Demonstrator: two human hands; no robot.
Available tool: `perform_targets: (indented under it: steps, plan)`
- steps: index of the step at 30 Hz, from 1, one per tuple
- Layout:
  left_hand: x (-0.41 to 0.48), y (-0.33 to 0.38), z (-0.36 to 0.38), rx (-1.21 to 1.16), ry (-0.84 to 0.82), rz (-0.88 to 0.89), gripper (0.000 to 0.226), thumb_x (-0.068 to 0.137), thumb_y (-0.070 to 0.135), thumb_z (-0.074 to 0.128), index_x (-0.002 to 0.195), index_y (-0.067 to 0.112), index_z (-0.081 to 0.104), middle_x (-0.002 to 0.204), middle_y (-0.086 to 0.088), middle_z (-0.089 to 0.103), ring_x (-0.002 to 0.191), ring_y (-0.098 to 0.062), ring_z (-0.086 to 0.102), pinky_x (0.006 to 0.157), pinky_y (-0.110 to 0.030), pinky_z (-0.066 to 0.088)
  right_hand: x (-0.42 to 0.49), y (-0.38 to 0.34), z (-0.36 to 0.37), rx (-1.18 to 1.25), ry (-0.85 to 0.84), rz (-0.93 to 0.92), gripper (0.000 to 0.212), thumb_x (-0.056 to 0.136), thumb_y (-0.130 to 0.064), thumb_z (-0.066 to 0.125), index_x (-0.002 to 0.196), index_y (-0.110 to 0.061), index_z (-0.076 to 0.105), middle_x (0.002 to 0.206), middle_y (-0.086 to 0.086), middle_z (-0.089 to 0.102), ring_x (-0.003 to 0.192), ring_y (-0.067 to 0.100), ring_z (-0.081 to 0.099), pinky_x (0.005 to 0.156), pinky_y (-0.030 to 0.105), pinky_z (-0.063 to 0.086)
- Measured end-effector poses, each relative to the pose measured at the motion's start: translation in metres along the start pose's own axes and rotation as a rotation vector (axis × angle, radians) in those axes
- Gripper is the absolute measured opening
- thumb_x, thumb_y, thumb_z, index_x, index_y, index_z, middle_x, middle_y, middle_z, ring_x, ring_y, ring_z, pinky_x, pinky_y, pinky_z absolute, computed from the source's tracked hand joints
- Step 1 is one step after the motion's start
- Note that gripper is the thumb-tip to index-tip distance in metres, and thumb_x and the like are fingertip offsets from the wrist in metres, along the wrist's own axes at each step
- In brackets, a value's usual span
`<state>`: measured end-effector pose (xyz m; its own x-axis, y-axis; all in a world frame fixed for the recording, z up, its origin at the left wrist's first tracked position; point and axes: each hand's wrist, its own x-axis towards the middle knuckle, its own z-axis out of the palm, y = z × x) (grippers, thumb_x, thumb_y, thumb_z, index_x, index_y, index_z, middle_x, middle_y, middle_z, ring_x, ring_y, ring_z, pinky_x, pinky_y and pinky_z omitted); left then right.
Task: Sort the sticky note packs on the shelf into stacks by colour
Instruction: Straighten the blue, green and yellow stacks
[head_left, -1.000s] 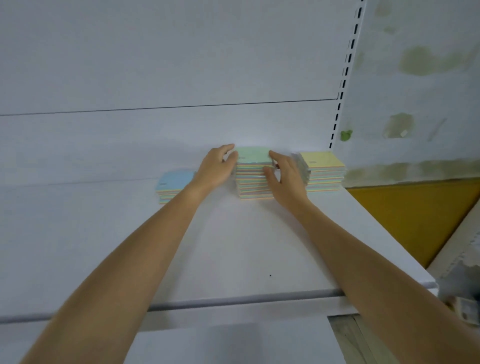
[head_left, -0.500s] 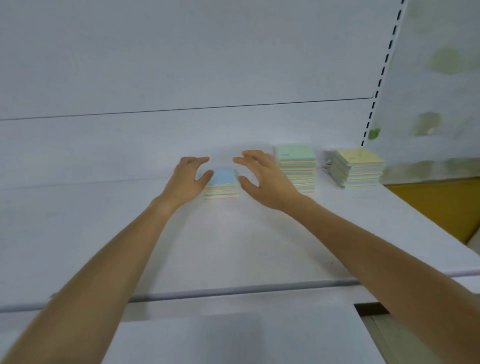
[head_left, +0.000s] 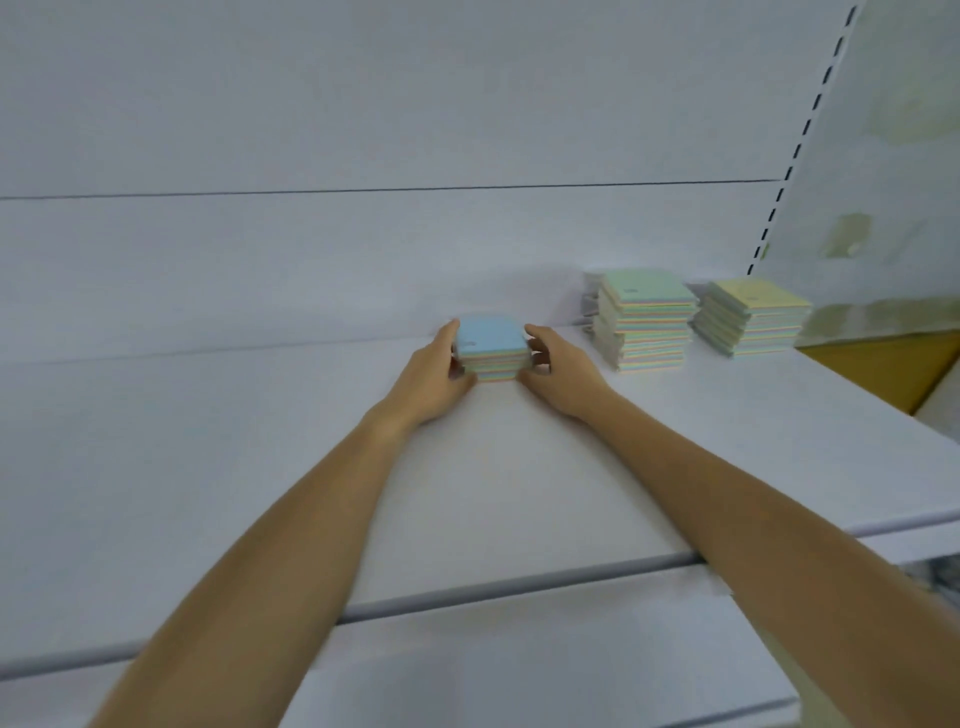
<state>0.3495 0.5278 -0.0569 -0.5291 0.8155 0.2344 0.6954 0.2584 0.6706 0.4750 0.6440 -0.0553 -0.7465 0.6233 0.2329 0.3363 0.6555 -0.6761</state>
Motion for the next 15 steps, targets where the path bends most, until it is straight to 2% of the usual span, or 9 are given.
perform_targets:
  steps: [2,4,7,10,15]
  plan:
    - [-0.001,-0.002,0.0,-0.002,0.02,0.002,0.069,0.085,0.012,0.061,0.143,0.008,0.024,0.139,-0.014,0.049,0.123,-0.027,0.052,0.096,-0.023,0.036,0.0,0.0,0.003,-0.033,-0.002,-0.029,0.053,0.087,-0.007,0.055,0.137,-0.01,0.039,0.136,0.012,0.053,0.12,0.026,0.054,0.096,0.025,0.037]
    - [-0.001,-0.003,-0.001,-0.011,0.046,-0.004,0.068,0.083,0.012,0.063,0.142,0.007,0.028,0.14,-0.014,0.047,0.125,-0.028,0.05,0.098,-0.024,0.036,0.001,-0.001,0.005,-0.062,0.0,-0.06,0.049,0.088,-0.009,0.053,0.135,-0.011,0.041,0.133,0.011,0.056,0.118,0.026,0.055,0.095,0.025,0.038]
    - [0.001,-0.006,-0.001,-0.023,0.062,-0.012,0.062,0.086,0.017,0.06,0.14,0.008,0.032,0.136,-0.011,0.051,0.12,-0.026,0.053,0.089,-0.017,0.036,0.003,-0.003,0.004,-0.027,0.013,-0.041,0.041,0.09,-0.016,0.053,0.131,-0.011,0.047,0.128,0.01,0.059,0.112,0.024,0.058,0.091,0.024,0.039]
    - [0.004,-0.008,0.0,-0.021,0.078,-0.016,0.052,0.091,0.024,0.053,0.138,0.009,0.036,0.132,-0.011,0.055,0.115,-0.025,0.056,0.078,-0.013,0.032,0.007,-0.001,0.003,0.01,0.03,-0.025,0.034,0.092,-0.017,0.052,0.125,-0.009,0.055,0.124,0.01,0.062,0.111,0.023,0.06,0.093,0.025,0.04]
    - [0.004,-0.007,-0.001,-0.121,0.13,-0.066,0.052,0.086,0.025,0.061,0.133,0.012,0.043,0.131,-0.011,0.058,0.106,-0.021,0.062,0.083,-0.017,0.039,0.011,0.007,0.002,0.064,0.031,-0.002,0.032,0.091,-0.016,0.053,0.121,-0.01,0.059,0.123,0.007,0.064,0.112,0.021,0.06,0.097,0.026,0.04]
